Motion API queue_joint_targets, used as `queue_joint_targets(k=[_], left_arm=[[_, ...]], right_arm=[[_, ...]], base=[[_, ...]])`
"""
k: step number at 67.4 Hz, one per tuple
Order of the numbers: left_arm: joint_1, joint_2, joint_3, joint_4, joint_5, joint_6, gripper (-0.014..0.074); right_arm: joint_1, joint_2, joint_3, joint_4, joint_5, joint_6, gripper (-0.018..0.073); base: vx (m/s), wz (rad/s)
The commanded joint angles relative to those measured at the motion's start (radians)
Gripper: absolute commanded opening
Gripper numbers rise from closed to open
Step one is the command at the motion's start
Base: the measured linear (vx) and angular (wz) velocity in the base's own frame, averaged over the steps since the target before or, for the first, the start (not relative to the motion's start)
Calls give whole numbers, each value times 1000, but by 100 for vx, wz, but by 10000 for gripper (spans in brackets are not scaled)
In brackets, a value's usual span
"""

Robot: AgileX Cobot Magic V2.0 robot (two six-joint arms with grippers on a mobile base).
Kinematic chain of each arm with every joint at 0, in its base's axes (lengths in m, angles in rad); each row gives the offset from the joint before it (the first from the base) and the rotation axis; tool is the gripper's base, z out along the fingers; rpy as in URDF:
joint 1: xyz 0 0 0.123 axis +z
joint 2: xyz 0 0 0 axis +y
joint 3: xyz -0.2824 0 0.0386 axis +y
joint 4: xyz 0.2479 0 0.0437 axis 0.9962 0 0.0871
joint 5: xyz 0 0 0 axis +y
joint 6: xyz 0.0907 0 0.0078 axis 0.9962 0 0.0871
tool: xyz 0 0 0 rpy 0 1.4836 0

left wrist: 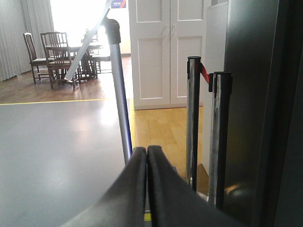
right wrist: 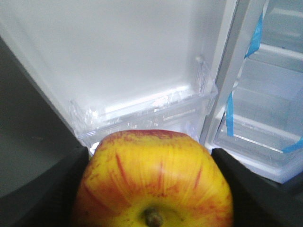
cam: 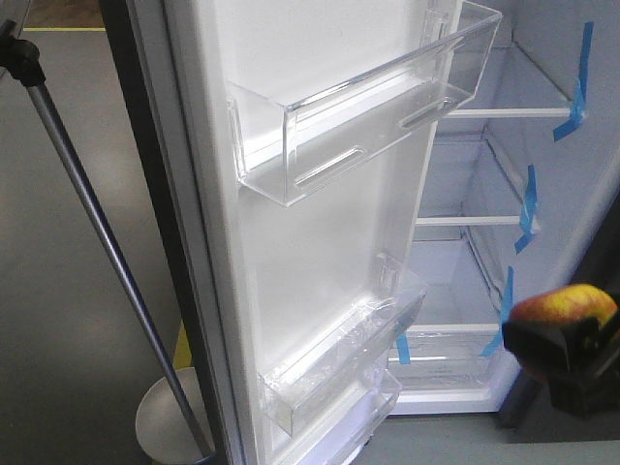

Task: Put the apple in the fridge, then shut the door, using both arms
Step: 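Raise the apple over the upper door bin and lower it in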

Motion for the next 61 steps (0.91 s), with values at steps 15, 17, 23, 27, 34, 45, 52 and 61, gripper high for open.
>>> queue_joint_targets(k=[15,17,23,27,34,45,52,61], left_arm=[[-4,-15,-16,-11,-75,0,-6],[-4,-15,-16,-11,-75,0,-6],[-4,-15,-16,-11,-75,0,-6],[-4,-15,-16,-11,-75,0,-6],[-4,-15,-16,-11,-75,0,-6],[-4,-15,-16,-11,-75,0,-6],[-4,-15,-16,-11,-75,0,-6],[-4,-15,-16,-11,-75,0,-6]], right_arm=[[-3,248,-423,10,-29,-21,162],[-3,275,-471,12,-20,-25,162],[-3,340,-595,25,0,-25,164],[-3,384,-671,39,14,-30,165],[-3,455,-802,77,28,-65,165],[-3,565,-974,150,33,-135,168],[-3,636,-1063,192,34,-168,169],[-3,713,-1139,194,38,-177,172]], base=[[0,0],[0,0],[0,0],[0,0],[0,0],[0,0],[0,0],[0,0]])
